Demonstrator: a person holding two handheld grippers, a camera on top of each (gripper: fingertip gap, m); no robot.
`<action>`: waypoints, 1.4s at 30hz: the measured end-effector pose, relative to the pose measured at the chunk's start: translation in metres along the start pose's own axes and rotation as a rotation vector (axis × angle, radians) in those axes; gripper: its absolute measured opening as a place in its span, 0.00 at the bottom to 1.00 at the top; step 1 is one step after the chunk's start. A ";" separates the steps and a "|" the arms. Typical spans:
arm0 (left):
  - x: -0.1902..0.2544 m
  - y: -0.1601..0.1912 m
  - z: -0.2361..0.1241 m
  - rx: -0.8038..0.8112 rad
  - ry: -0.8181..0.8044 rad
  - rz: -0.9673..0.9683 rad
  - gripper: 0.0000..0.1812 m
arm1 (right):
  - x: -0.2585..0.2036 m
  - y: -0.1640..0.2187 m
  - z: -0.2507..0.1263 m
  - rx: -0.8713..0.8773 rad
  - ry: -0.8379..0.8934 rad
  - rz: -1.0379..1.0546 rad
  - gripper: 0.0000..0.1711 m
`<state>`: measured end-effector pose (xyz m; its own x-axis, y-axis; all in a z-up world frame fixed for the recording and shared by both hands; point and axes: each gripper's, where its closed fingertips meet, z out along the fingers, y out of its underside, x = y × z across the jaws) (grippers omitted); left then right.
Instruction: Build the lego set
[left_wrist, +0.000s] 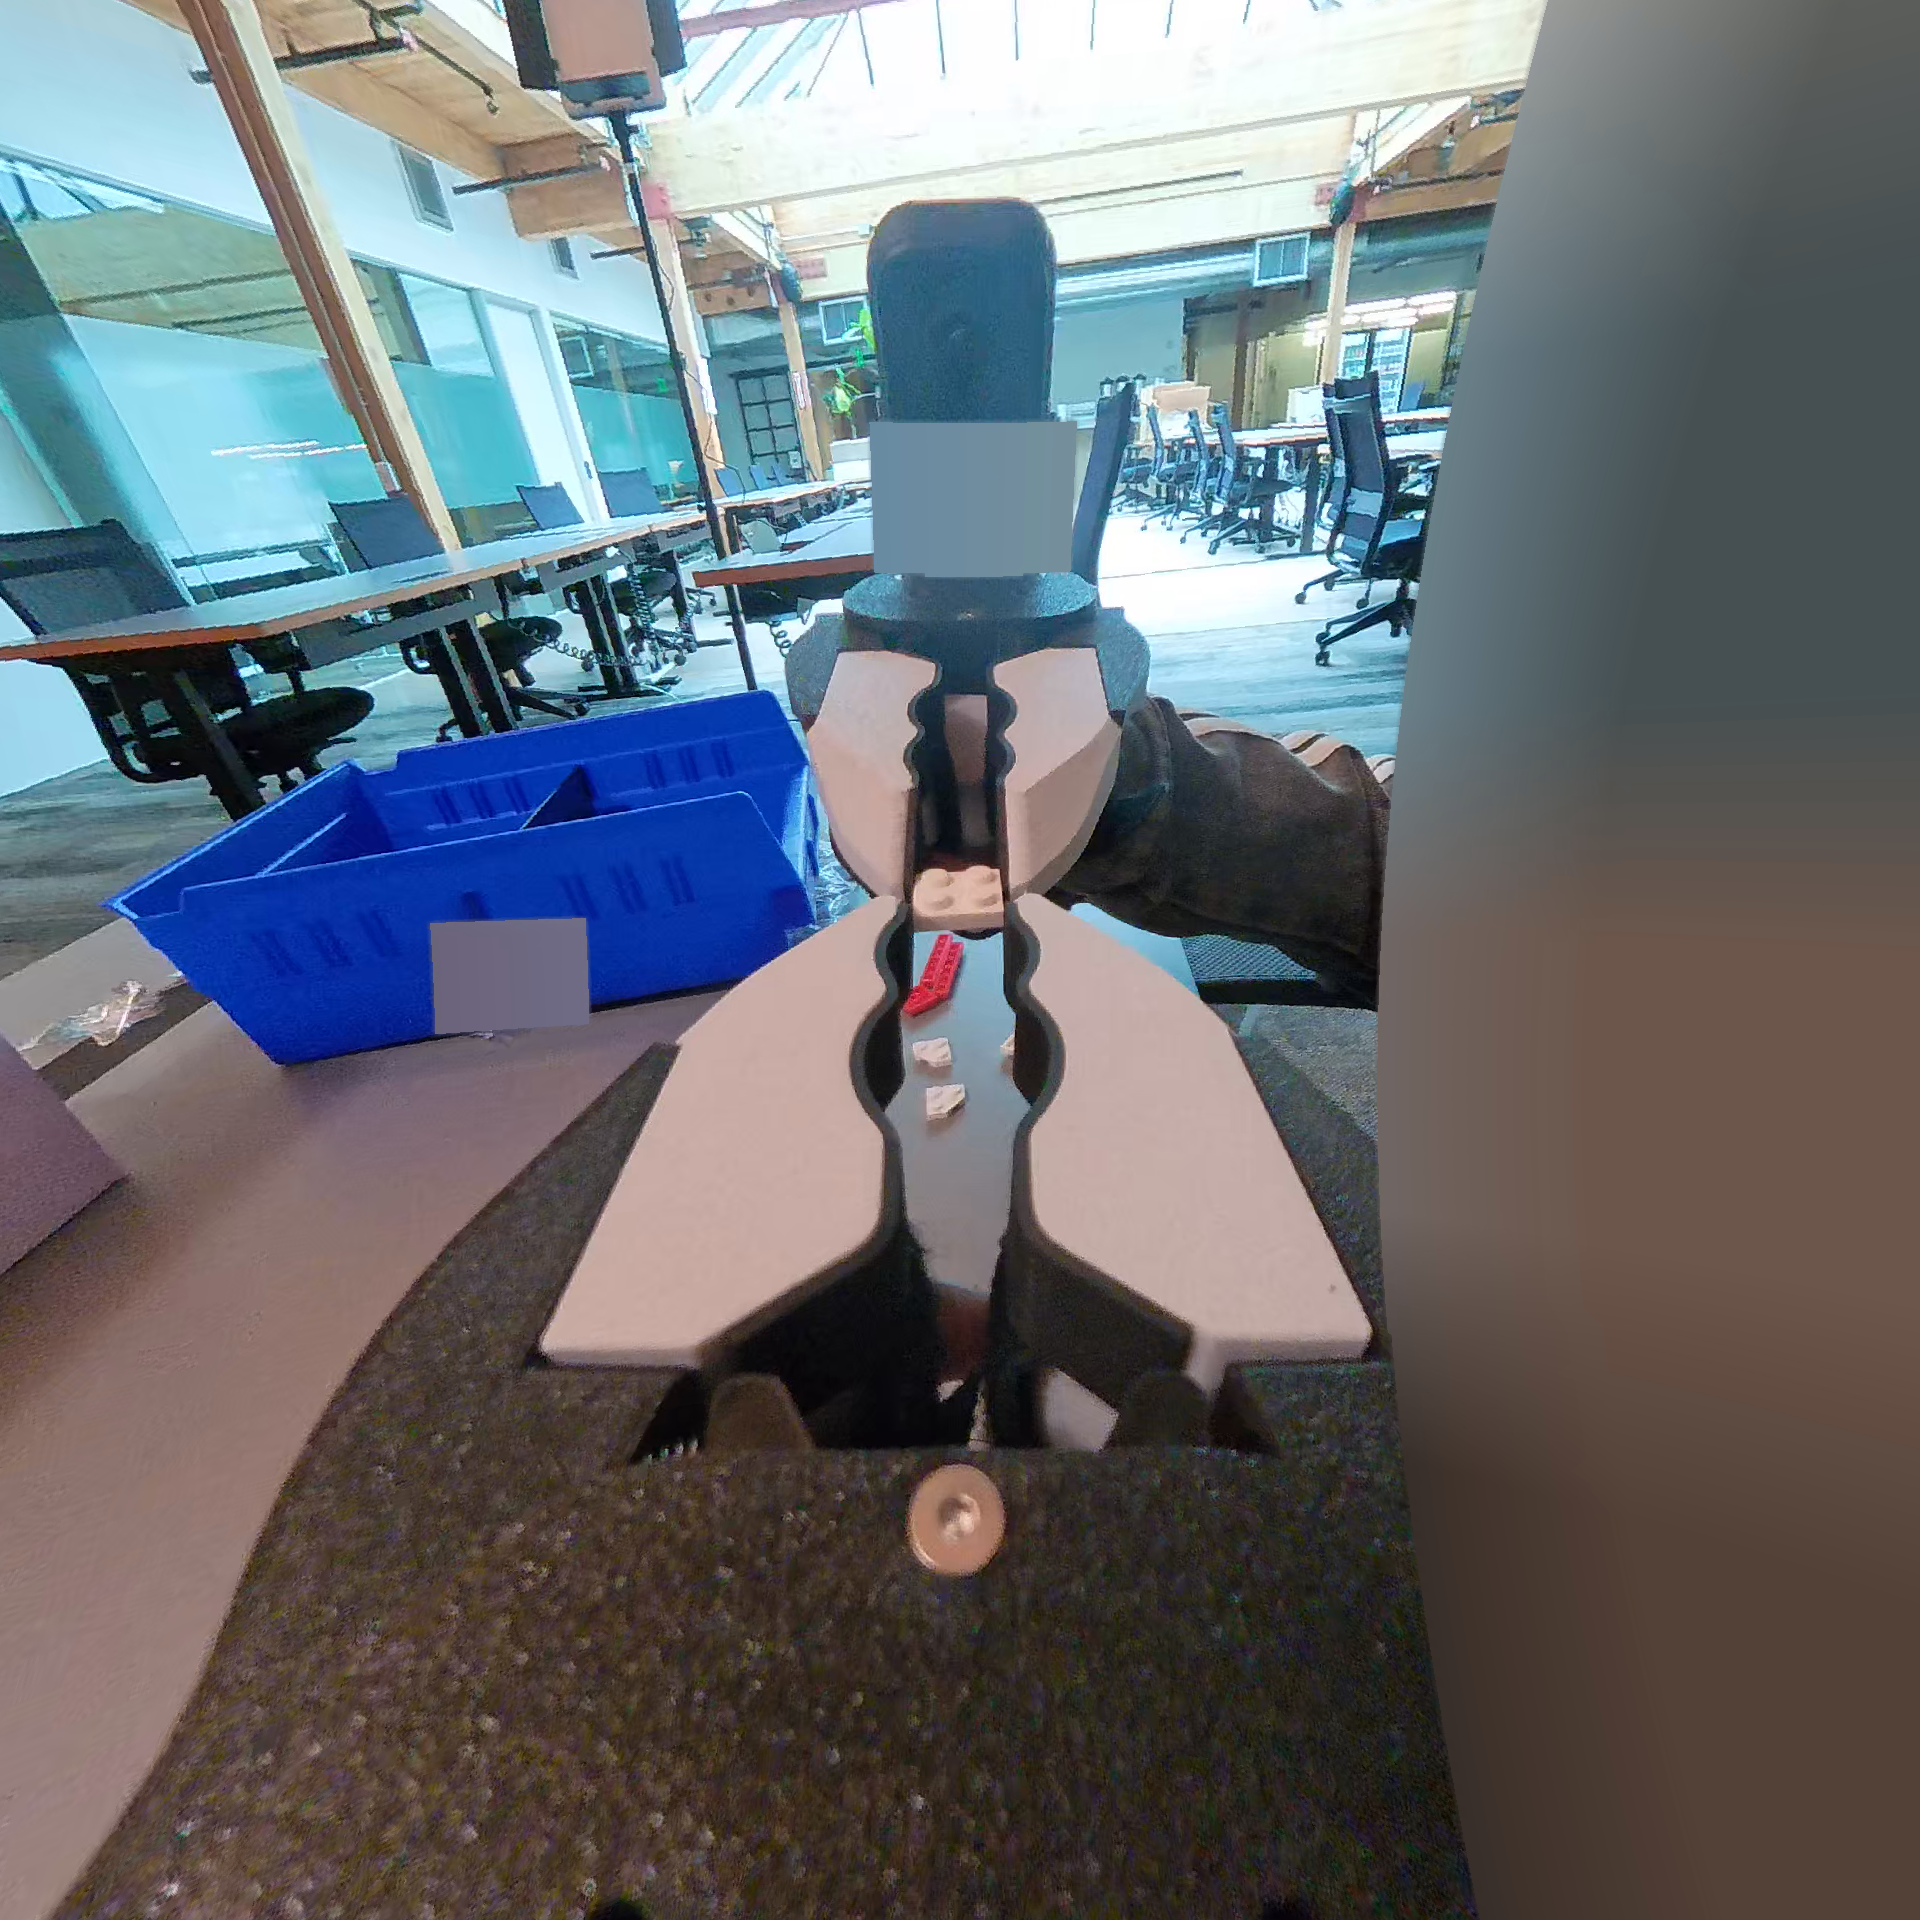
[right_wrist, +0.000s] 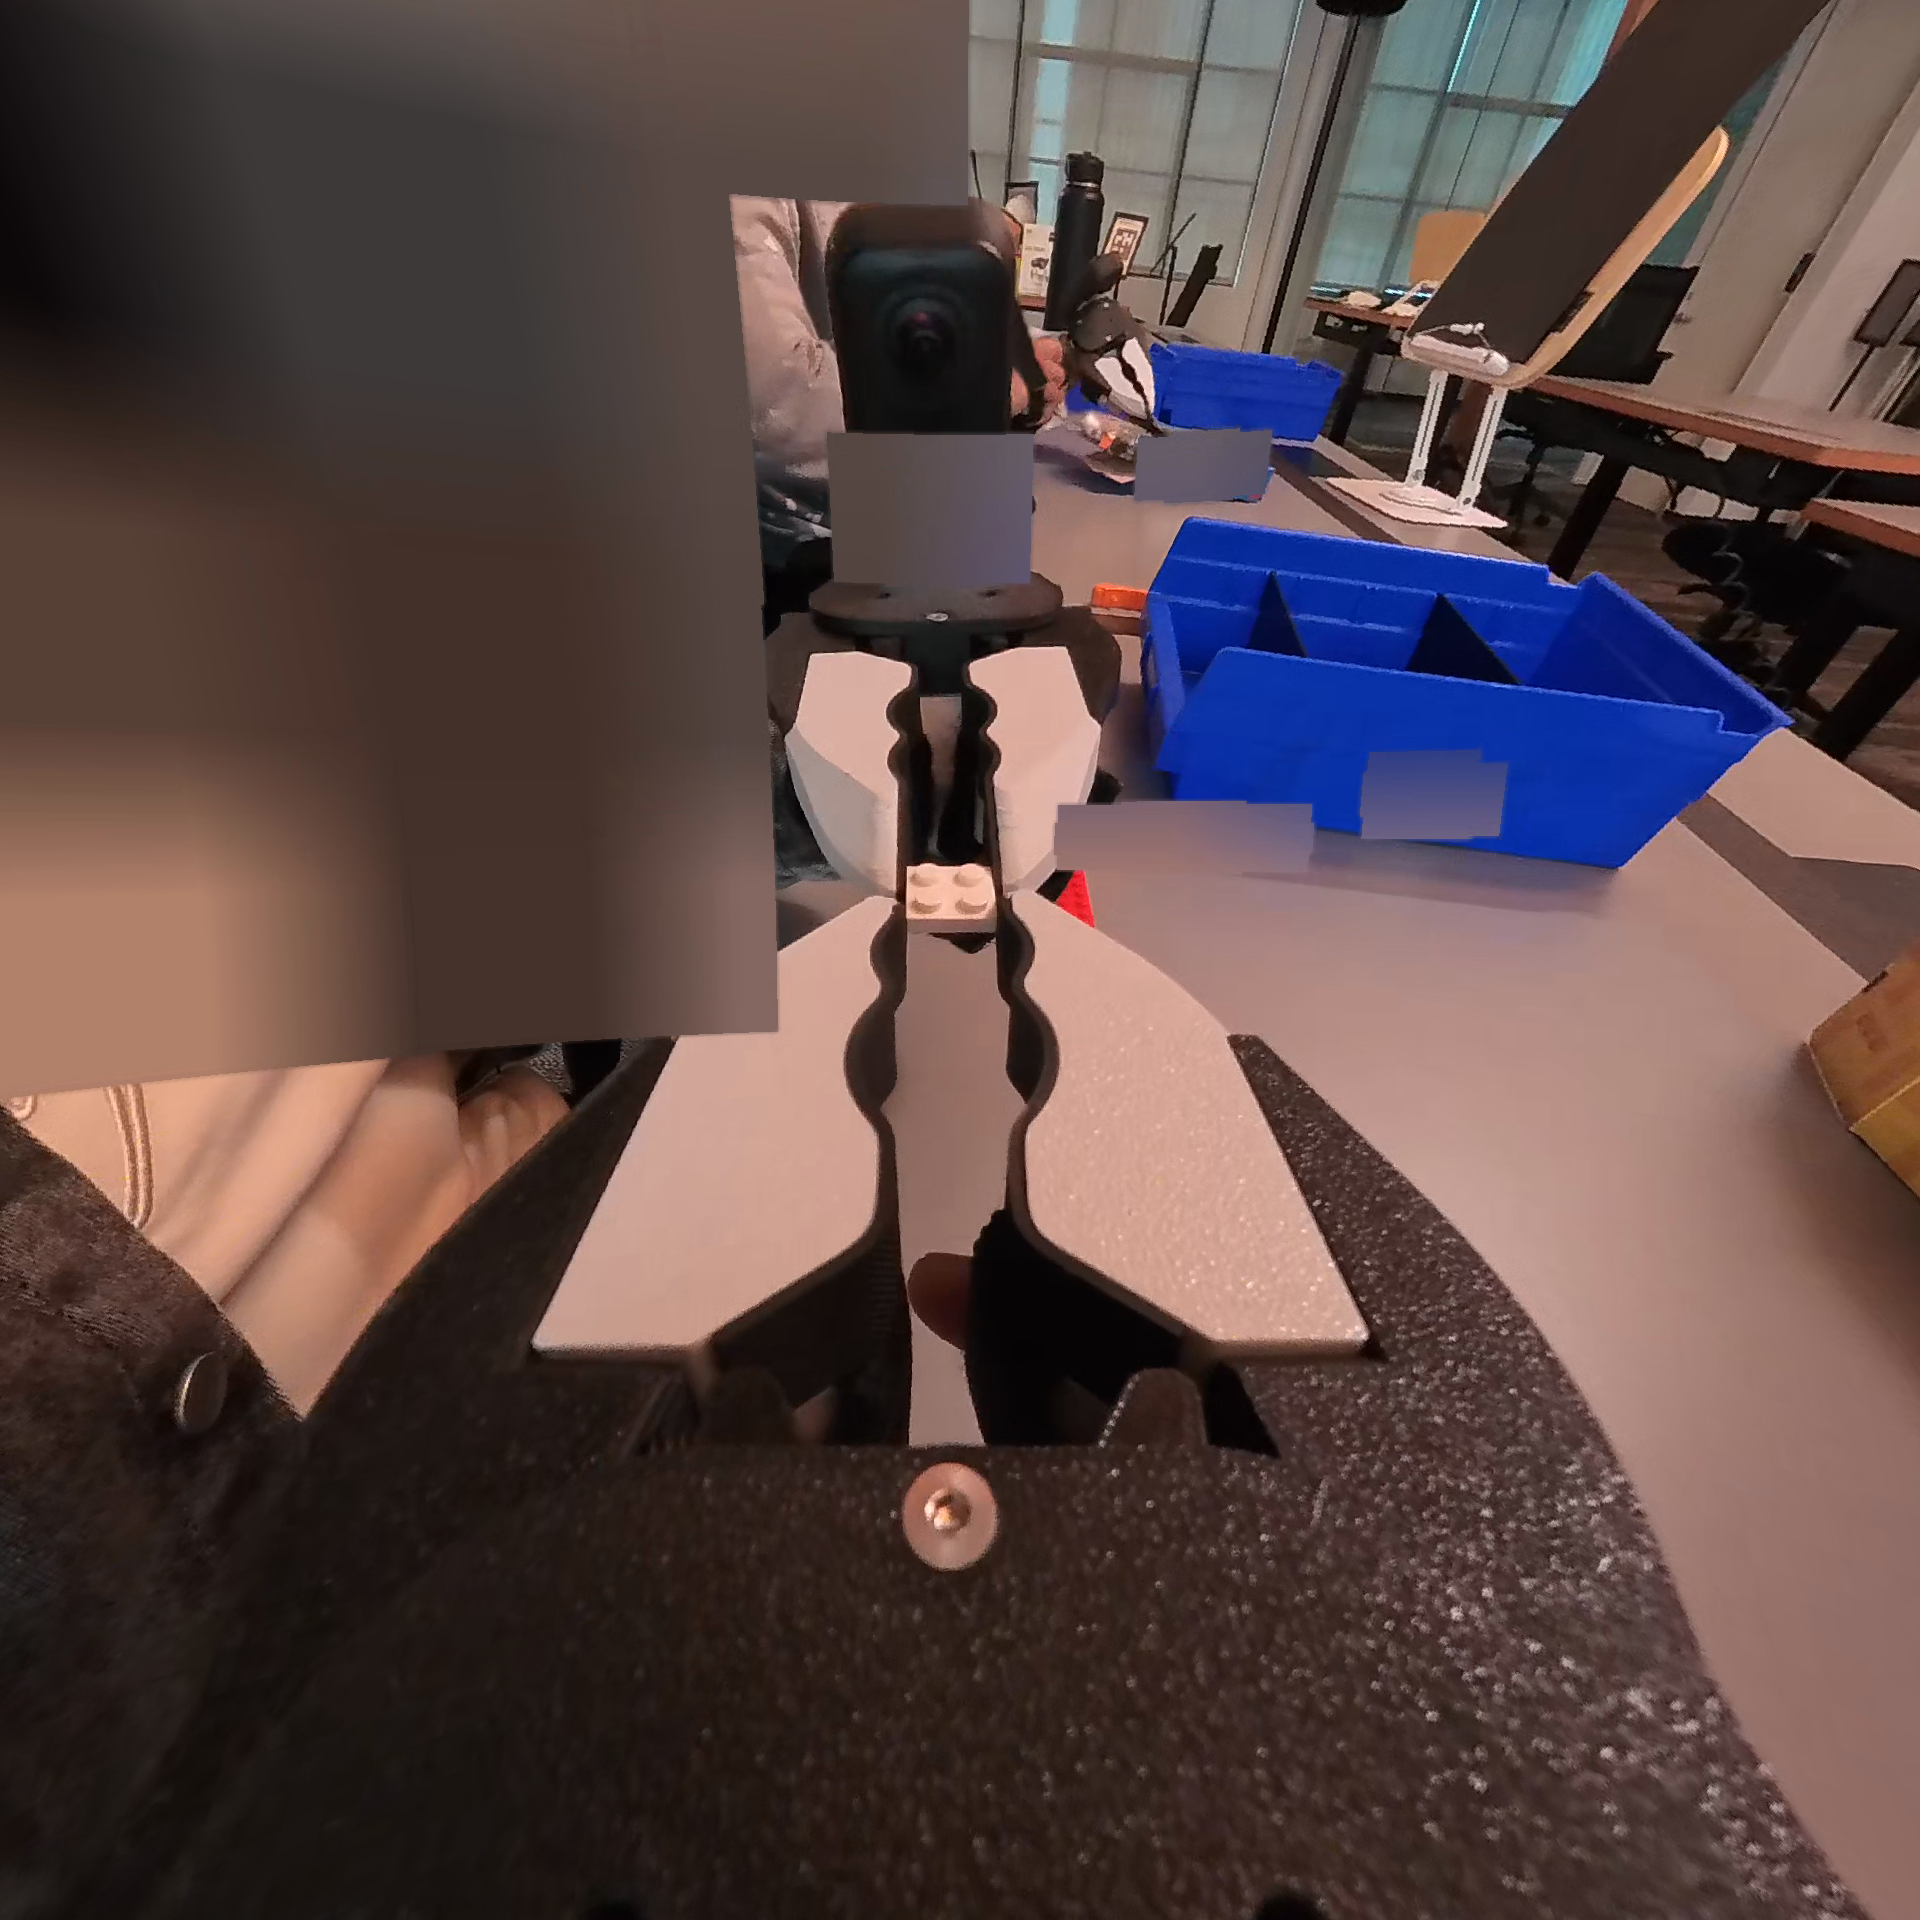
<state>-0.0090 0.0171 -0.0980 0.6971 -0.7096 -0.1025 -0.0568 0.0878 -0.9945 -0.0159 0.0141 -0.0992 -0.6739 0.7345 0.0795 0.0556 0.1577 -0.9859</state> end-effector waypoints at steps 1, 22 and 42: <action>0.000 0.000 0.000 0.000 0.002 0.001 0.09 | -0.001 0.000 0.000 0.002 -0.006 -0.001 0.09; -0.011 0.002 -0.008 -0.023 -0.054 0.039 0.09 | 0.012 0.005 -0.005 -0.030 0.073 -0.004 0.15; -0.053 -0.012 -0.047 0.015 -0.282 0.027 0.08 | 0.039 0.020 -0.011 -0.202 0.289 -0.024 0.14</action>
<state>-0.0782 0.0207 -0.0816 0.8670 -0.4843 -0.1172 -0.0691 0.1160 -0.9908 -0.0326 0.0532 -0.1145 -0.4421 0.8808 0.1693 0.2058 0.2834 -0.9367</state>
